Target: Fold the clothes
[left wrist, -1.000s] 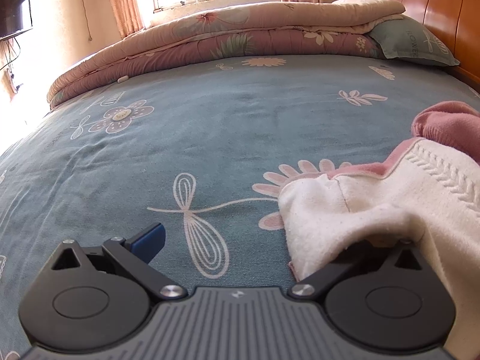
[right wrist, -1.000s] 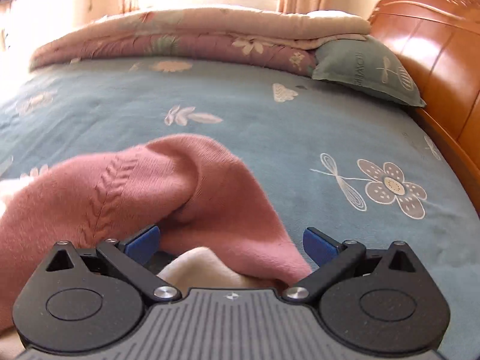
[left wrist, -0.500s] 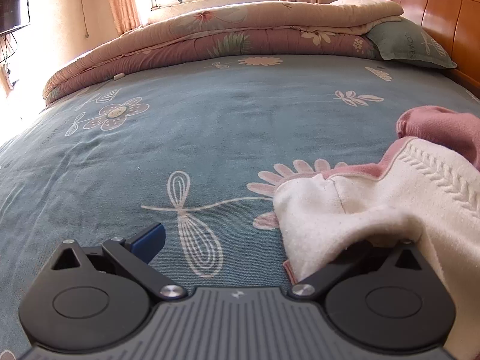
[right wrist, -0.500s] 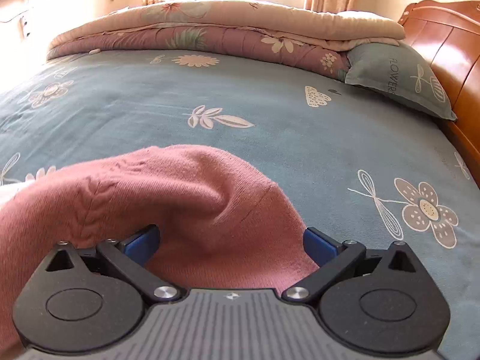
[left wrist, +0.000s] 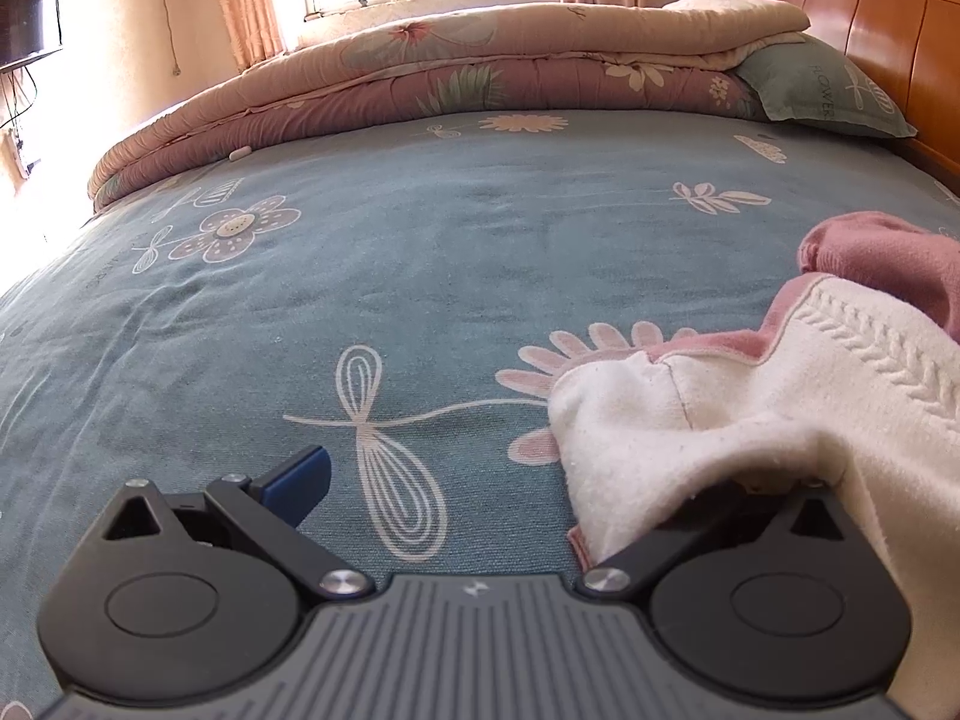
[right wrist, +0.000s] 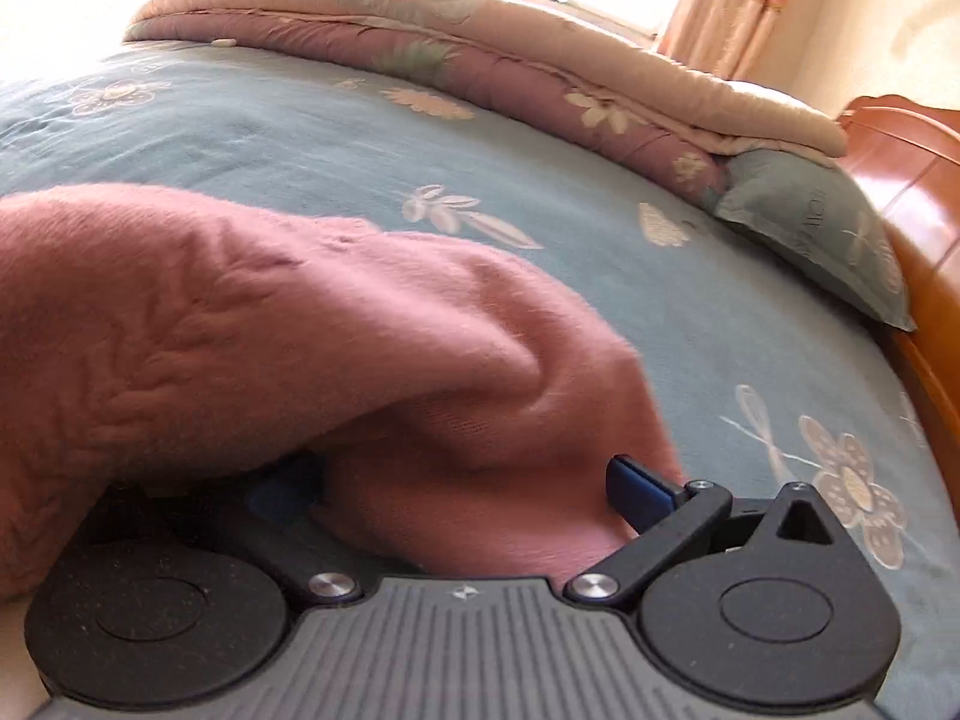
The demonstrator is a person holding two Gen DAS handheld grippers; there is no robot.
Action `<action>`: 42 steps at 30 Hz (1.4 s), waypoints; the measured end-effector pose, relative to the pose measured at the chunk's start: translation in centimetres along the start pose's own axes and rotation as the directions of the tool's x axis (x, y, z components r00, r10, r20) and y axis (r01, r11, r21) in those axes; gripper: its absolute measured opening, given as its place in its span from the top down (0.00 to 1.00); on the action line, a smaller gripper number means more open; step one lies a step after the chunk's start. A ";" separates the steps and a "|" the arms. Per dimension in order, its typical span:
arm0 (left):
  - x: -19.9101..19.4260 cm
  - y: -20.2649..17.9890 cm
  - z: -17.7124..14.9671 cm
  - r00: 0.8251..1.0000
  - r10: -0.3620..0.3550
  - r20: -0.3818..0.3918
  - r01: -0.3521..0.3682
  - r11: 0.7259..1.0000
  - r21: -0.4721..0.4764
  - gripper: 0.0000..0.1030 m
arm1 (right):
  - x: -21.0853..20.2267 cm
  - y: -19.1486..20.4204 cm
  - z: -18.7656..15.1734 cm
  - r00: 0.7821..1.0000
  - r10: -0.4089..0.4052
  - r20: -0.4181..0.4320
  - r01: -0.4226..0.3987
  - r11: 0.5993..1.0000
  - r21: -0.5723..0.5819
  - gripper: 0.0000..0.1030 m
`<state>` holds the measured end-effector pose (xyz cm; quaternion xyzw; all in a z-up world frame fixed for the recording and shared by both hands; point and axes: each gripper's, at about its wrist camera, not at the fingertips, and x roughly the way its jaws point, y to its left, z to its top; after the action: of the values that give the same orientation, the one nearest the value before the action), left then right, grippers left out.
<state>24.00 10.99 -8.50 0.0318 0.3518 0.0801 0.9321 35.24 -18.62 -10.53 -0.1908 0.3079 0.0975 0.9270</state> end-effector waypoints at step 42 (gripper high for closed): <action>6.2 1.1 10.6 0.925 0.109 0.363 -0.108 0.994 -0.022 0.01 | 4.6 -8.9 5.5 0.983 -0.086 0.162 0.061 0.986 0.155 0.00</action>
<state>35.41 13.10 -4.45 0.0649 0.1709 0.1245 0.9752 44.44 -24.19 -6.62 -0.1232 0.2279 0.0557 0.9643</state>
